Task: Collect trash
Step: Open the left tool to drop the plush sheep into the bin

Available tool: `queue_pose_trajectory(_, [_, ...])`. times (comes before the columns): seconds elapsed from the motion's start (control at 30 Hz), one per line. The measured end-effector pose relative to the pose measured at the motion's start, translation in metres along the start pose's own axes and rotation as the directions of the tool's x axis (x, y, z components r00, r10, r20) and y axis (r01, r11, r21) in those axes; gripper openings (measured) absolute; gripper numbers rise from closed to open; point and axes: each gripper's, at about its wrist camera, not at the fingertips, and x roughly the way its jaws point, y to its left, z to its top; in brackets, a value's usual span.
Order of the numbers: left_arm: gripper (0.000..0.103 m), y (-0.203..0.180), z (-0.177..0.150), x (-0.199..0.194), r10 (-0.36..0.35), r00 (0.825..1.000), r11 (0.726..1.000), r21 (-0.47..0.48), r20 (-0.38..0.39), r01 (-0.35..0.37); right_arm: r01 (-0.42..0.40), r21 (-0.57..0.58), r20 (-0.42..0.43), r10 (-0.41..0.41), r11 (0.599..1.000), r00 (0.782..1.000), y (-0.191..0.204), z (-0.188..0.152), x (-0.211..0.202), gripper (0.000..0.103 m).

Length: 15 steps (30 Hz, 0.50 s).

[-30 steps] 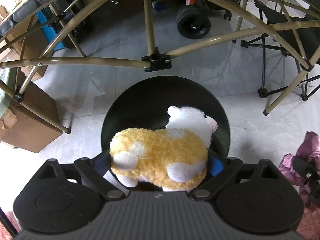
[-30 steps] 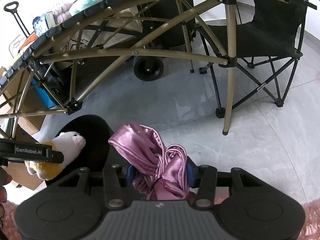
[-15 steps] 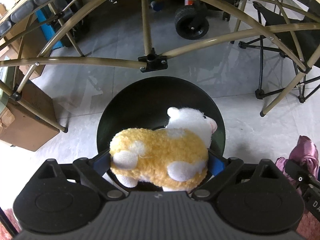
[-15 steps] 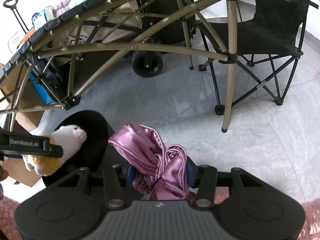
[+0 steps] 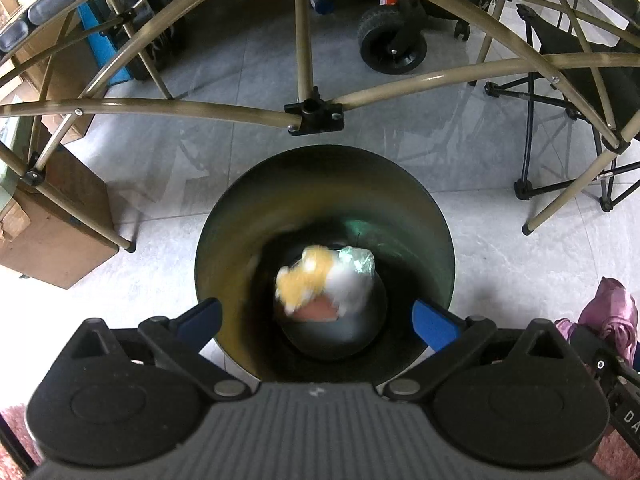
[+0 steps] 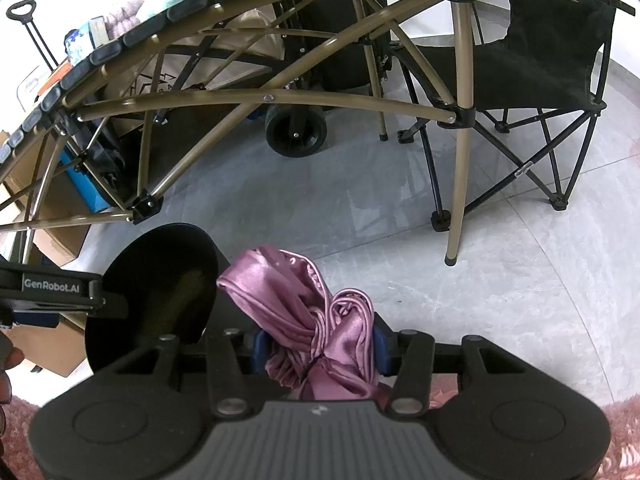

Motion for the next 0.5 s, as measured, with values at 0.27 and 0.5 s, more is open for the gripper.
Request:
queue_pose_trajectory(0.27, [0.103,0.0005,-0.0003,0.0005,0.004,1.0,1.0,0.005,-0.001,-0.004,-0.005,-0.008,-0.007,0.005,1.0,1.0,0.0014,0.0005,0.0011,0.048])
queue_pose_trajectory(0.5, [0.103,0.0046,-0.0016,-0.0005,0.006,1.0,1.0,0.002,0.002,-0.006,-0.014,-0.02,-0.007,0.014,1.0,1.0,0.0059,0.0019,0.0014,0.048])
